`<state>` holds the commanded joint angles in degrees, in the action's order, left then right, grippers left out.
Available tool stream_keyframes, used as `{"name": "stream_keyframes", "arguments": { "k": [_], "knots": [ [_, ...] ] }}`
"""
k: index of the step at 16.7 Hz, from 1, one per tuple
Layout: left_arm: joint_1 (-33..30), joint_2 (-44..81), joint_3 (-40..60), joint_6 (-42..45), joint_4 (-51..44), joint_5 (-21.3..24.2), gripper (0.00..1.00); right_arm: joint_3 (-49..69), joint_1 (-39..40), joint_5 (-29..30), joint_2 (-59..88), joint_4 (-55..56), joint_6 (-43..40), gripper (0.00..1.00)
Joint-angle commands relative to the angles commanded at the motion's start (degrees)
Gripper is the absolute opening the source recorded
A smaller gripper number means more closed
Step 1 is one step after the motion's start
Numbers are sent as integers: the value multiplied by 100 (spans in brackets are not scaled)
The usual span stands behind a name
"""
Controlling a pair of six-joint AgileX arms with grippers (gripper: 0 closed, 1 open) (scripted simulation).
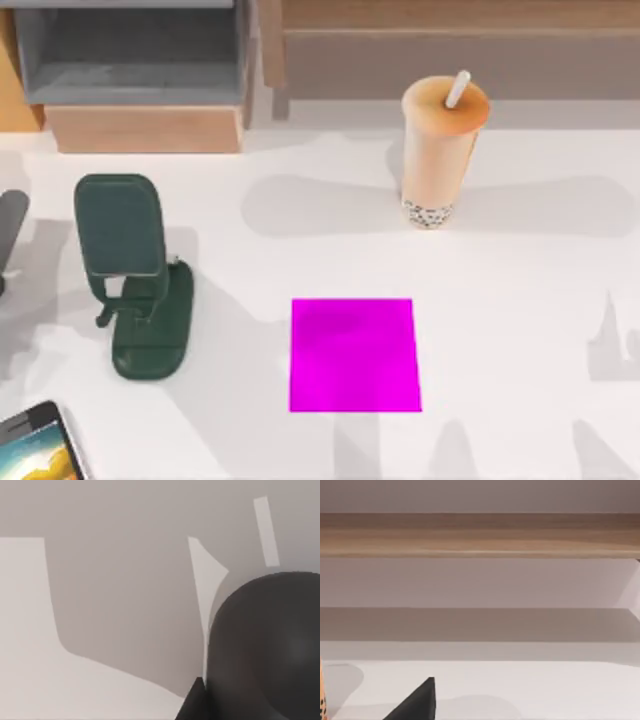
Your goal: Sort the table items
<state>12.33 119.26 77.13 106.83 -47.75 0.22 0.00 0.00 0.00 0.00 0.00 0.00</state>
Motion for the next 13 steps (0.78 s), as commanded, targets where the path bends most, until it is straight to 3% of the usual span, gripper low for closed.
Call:
{"name": "stream_keyframes", "arguments": {
  "k": [6, 13],
  "knots": [
    [-31, -116, 176, 12, -285, -14, 0, 0, 0, 0, 0, 0, 0, 100],
    [-32, -642, 1285, -25, -2005, -14, 0, 0, 0, 0, 0, 0, 0, 100]
  ]
}}
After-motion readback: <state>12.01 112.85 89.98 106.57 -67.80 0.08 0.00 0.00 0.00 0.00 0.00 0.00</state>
